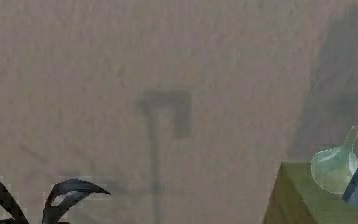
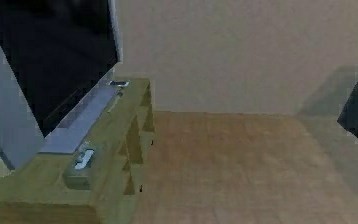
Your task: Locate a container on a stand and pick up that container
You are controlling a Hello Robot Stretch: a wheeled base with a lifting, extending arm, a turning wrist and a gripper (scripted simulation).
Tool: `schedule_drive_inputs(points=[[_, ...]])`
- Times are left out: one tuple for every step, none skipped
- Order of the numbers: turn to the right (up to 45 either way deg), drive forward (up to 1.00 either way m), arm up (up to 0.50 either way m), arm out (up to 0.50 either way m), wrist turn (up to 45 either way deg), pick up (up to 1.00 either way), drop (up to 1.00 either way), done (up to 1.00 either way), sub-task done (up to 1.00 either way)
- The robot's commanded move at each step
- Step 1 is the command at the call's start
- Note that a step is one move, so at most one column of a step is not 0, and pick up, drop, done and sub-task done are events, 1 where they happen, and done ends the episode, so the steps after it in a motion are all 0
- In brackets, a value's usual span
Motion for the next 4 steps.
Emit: schedule_drive_inputs(points=[[24.0, 0.00, 0.00, 0.00, 0.0, 0.00, 0.00, 0.00, 0.00], [0.0, 0.50, 0.00, 0.00, 0.0, 0.00, 0.00, 0.00, 0.00], [-45.0, 0.00, 0.00, 0.00, 0.0, 0.00, 0.00, 0.00, 0.00], [0.0, 0.00, 0.50, 0.00, 0.0, 0.00, 0.00, 0.00, 0.00]])
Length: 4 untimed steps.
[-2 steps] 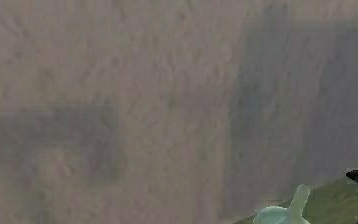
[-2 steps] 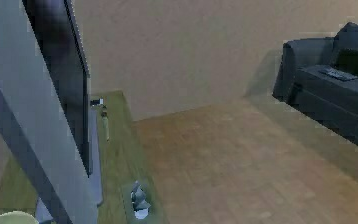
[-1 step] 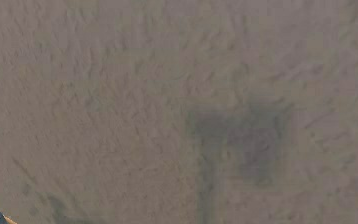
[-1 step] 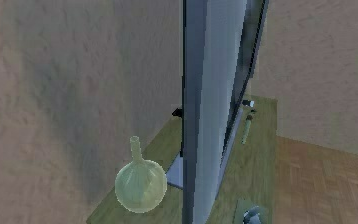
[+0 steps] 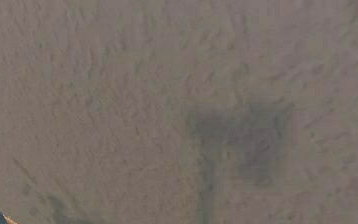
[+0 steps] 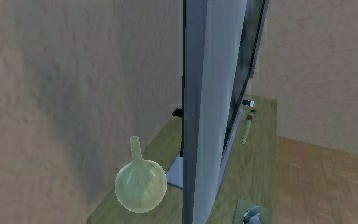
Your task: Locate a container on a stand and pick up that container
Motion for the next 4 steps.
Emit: schedule_drive_inputs(points=[[0.0, 0.00, 0.38, 0.00, 0.0, 0.00, 0.00, 0.00, 0.00], [0.0, 0.00, 0.00, 0.12, 0.0, 0.00, 0.00, 0.00, 0.00], [0.0, 0.00, 0.00, 0.12, 0.0, 0.00, 0.00, 0.00, 0.00], [0.0, 0.00, 0.00, 0.00, 0.0, 1.00, 0.00, 0.00, 0.00]])
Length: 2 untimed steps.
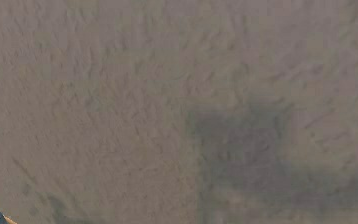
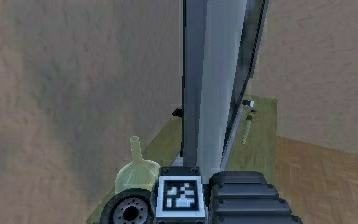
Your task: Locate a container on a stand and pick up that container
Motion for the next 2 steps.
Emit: schedule_drive_inputs(points=[[0.0, 0.00, 0.00, 0.12, 0.0, 0.00, 0.00, 0.00, 0.00], [21.0, 0.00, 0.00, 0.00, 0.0, 0.00, 0.00, 0.00, 0.00]])
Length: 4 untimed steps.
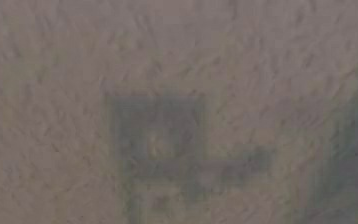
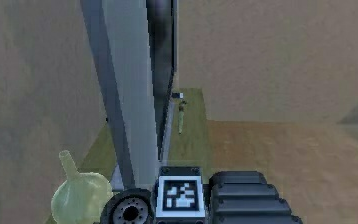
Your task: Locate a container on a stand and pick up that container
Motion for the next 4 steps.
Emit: schedule_drive_inputs(points=[[0.0, 0.05, 0.00, 0.00, 0.0, 0.00, 0.00, 0.00, 0.00], [-21.0, 0.00, 0.00, 0.00, 0.0, 0.00, 0.00, 0.00, 0.00], [0.0, 0.00, 0.00, 0.08, 0.0, 0.00, 0.00, 0.00, 0.00], [0.0, 0.00, 0.00, 0.00, 45.0, 0.00, 0.00, 0.00, 0.00]])
